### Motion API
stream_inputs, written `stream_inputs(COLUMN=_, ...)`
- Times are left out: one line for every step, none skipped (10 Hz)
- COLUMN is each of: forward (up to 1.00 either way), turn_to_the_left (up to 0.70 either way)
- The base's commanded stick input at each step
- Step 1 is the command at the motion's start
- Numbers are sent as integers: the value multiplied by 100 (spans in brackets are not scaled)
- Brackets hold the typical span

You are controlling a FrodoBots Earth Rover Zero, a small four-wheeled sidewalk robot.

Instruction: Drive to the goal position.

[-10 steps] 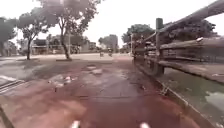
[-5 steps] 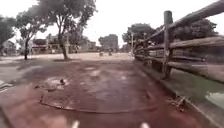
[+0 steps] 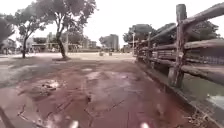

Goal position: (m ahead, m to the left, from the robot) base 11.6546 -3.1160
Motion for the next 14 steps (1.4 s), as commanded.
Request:
stream_inputs(forward=70, turn_to_the_left=0)
stream_inputs(forward=70, turn_to_the_left=0)
stream_inputs(forward=70, turn_to_the_left=0)
stream_inputs(forward=70, turn_to_the_left=0)
stream_inputs(forward=70, turn_to_the_left=0)
stream_inputs(forward=70, turn_to_the_left=0)
stream_inputs(forward=70, turn_to_the_left=0)
stream_inputs(forward=70, turn_to_the_left=0)
stream_inputs(forward=70, turn_to_the_left=0)
stream_inputs(forward=70, turn_to_the_left=0)
stream_inputs(forward=70, turn_to_the_left=0)
stream_inputs(forward=70, turn_to_the_left=0)
stream_inputs(forward=70, turn_to_the_left=0)
stream_inputs(forward=70, turn_to_the_left=0)
